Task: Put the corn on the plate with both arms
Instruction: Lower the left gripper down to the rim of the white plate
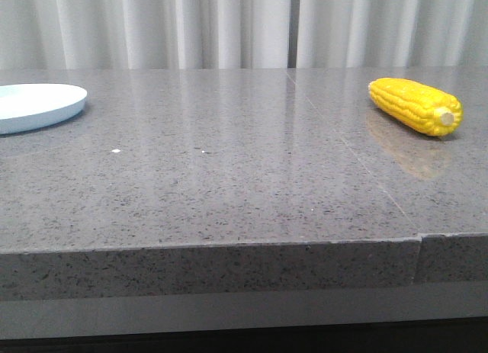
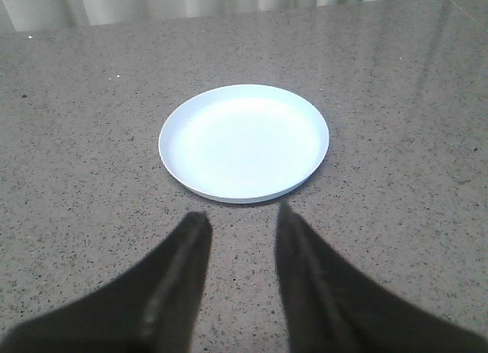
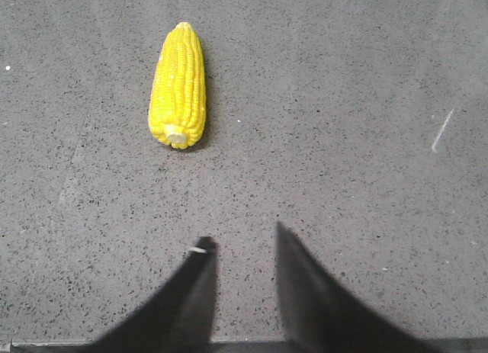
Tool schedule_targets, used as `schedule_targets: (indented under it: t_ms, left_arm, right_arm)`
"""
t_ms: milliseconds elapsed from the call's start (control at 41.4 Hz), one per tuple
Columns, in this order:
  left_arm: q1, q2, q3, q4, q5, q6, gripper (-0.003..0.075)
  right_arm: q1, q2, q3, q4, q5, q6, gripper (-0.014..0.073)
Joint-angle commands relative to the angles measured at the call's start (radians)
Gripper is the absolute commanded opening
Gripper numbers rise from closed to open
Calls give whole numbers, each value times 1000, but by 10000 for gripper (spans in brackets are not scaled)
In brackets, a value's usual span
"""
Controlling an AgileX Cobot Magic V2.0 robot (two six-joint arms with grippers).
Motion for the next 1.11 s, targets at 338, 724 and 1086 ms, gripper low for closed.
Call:
schedule_targets:
  t_ms: [338, 724, 1086]
  left_arm:
    - [-3, 9, -28, -12, -67, -7, 501]
    - [-3, 193, -97, 8, -58, -7, 501]
    - [102, 592, -356, -80, 29, 100, 501]
  right_arm:
    - [-3, 12, -34, -13, -65, -6, 499]
    - [-3, 12, -34, -13, -65, -6, 499]
    - [-3, 12, -34, -13, -65, -6, 499]
